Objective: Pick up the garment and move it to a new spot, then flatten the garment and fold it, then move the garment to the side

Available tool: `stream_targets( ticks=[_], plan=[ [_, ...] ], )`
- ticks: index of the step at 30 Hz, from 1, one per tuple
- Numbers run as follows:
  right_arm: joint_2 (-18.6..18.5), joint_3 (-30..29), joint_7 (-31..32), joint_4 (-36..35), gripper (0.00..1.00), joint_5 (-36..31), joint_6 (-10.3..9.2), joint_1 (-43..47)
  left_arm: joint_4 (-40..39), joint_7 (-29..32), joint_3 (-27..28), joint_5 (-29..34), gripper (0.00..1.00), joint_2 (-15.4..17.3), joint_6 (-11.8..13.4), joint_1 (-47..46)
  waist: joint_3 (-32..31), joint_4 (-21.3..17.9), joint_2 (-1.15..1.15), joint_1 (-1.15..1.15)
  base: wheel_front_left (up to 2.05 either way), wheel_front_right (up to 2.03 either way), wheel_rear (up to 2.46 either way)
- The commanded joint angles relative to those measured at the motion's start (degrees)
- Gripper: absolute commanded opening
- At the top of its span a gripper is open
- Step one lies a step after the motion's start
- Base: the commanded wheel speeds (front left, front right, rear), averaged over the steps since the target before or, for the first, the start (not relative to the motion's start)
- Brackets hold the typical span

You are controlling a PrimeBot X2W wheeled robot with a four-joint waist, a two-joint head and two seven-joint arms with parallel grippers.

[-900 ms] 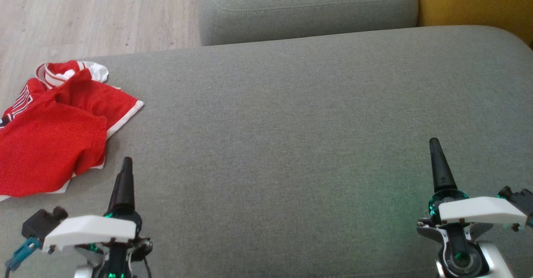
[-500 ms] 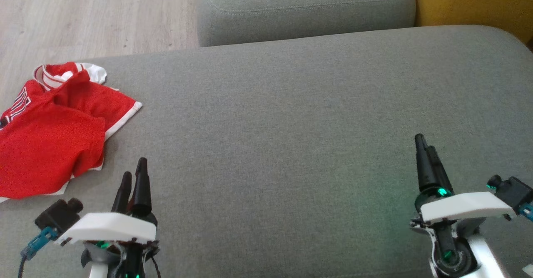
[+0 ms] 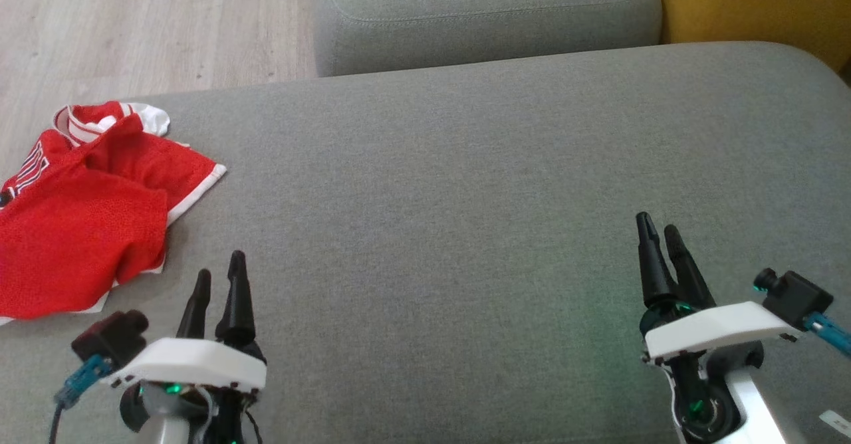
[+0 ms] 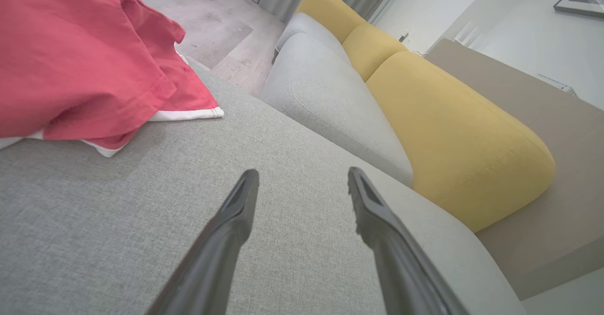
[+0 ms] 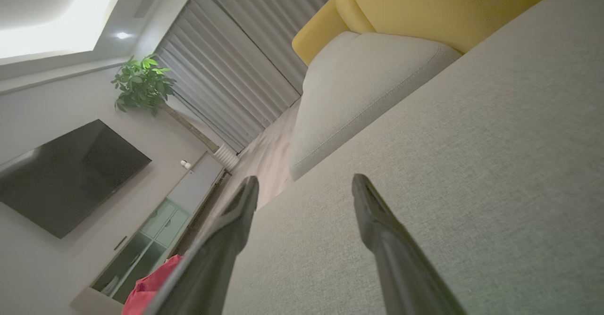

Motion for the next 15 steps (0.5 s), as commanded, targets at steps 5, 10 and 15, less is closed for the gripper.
stream_targets(
  ticks=[5, 10, 15],
  plan=[
    [-1.05, 1.58, -1.8, -1.98, 1.0, -4.45, -0.03, -3.34, -2.91, -1.45, 0.38, 4.84, 1.0, 0.82, 0.81, -3.45, -0.11, -0.02, 0.0, 0.0, 0.0, 0.0, 0.0],
    [-0.94, 1.78, -2.48, -2.04, 1.0, -6.83, -0.03, -3.4, -3.32, -2.12, 0.02, 7.61, 1.0, 0.84, 1.18, -3.61, -0.2, -0.06, 0.0, 0.0, 0.0, 0.0, 0.0],
    [-0.54, 1.45, -3.32, -1.92, 1.0, -9.94, -0.03, -3.35, -3.82, -2.96, -0.21, 11.12, 1.0, 0.87, 1.6, -3.61, -0.26, -0.18, 0.0, 0.0, 0.0, 0.0, 0.0]
  ],
)
